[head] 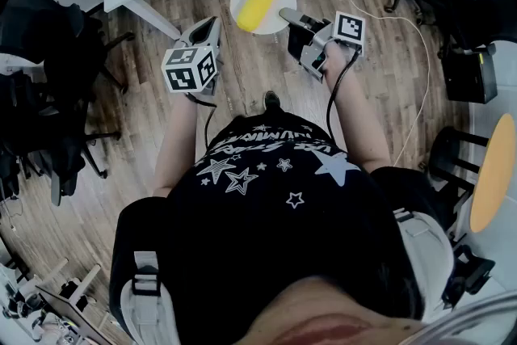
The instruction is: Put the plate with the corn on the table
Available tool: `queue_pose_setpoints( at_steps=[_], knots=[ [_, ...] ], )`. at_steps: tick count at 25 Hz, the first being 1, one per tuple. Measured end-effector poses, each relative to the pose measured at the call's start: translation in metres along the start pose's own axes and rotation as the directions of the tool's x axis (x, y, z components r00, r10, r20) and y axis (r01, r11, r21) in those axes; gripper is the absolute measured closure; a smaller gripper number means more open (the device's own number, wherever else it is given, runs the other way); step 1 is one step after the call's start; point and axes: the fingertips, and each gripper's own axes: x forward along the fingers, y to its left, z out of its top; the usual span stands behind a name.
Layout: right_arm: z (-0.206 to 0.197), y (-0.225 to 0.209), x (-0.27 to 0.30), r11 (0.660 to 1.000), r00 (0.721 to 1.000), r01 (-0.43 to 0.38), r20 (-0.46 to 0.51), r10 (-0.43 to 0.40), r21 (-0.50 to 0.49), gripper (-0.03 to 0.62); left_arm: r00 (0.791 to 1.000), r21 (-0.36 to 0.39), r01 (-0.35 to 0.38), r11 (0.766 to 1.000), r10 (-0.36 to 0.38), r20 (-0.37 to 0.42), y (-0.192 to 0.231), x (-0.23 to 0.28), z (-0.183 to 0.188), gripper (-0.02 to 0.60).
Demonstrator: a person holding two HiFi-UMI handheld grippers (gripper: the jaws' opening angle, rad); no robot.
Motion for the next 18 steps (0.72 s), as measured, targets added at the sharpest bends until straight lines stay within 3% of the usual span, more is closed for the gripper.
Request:
queue_pose_setpoints(
  at_steps=[18],
  knots=[
    [-0.027, 0.009, 0.007, 0.999, 1.0, -0.016, -0.005, 0.015, -0.035, 0.557, 1.0, -0.012, 0.003, 1.0, -0.003, 0.009, 0.009, -0.022, -0.005, 0.575]
  ],
)
